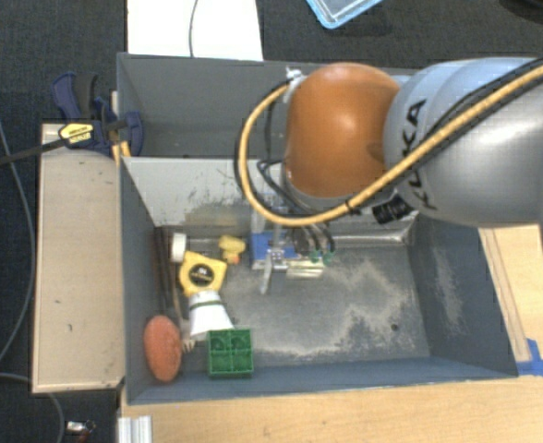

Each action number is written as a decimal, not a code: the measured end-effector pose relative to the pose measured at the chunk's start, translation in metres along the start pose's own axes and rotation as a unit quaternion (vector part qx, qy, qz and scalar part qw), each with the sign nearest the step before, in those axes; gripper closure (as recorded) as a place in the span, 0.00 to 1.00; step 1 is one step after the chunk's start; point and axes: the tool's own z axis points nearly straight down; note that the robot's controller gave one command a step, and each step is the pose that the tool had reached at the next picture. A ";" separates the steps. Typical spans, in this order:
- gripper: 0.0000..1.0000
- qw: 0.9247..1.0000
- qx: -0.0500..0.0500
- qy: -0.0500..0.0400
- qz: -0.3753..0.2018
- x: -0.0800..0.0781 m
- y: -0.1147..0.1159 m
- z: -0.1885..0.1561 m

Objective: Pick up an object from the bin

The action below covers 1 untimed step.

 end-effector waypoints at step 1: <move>0.00 1.000 0.000 -0.003 0.002 -0.002 -0.001 -0.003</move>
Offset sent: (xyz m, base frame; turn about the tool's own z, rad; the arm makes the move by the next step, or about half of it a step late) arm -0.0035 0.0613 -0.1424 -0.2874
